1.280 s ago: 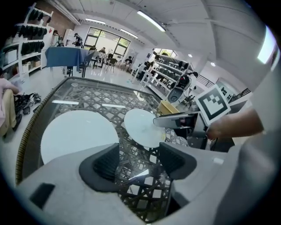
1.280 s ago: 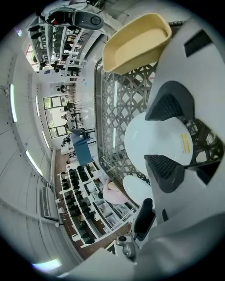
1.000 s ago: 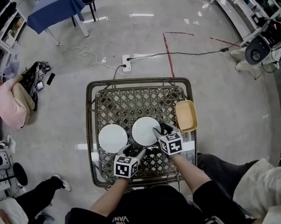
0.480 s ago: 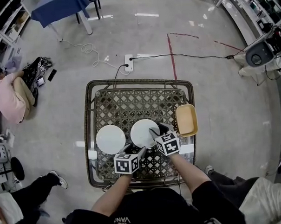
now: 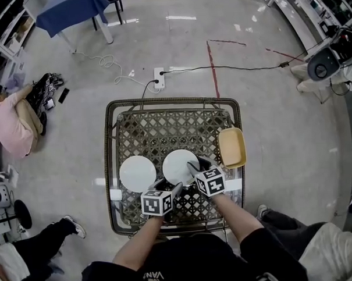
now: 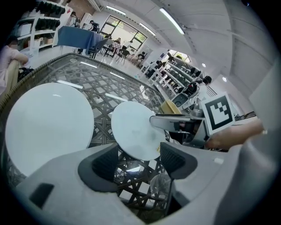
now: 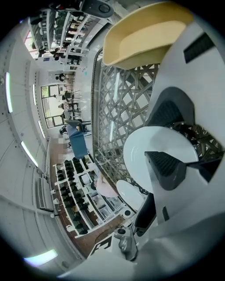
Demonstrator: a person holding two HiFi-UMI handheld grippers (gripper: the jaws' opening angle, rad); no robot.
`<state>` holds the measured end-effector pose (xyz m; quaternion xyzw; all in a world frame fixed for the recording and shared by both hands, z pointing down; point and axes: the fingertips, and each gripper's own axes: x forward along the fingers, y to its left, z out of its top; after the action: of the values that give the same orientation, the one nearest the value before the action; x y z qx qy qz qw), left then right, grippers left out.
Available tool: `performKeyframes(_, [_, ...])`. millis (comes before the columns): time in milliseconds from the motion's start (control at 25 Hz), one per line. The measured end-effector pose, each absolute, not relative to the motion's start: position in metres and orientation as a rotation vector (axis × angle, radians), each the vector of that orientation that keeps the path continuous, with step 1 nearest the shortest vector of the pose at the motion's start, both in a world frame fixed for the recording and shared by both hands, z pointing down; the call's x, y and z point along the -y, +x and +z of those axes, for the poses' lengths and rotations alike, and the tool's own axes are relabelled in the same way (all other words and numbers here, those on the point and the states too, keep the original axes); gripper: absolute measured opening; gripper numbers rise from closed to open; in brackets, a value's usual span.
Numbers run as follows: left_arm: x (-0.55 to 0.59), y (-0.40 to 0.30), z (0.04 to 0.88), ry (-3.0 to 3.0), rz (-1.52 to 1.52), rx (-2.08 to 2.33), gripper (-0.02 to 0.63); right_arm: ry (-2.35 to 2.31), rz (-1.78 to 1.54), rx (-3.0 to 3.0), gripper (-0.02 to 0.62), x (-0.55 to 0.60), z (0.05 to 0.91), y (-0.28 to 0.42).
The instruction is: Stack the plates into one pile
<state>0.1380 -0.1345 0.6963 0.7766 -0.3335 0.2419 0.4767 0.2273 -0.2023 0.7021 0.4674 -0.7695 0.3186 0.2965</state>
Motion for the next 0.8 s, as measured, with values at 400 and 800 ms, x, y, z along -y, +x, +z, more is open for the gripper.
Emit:
performKeyframes(400, [0.127, 0.135, 0.675, 1.984, 0.609, 0.772, 0.295, 1.394, 0.920, 2.027, 0.181, 0.178, 0.682, 0.233])
performKeyframes(800, [0.130, 0.069, 0.648, 2.012, 0.596, 0.859, 0.295, 1.390, 0.941, 2.094, 0.181, 0.172, 0.659, 0.170])
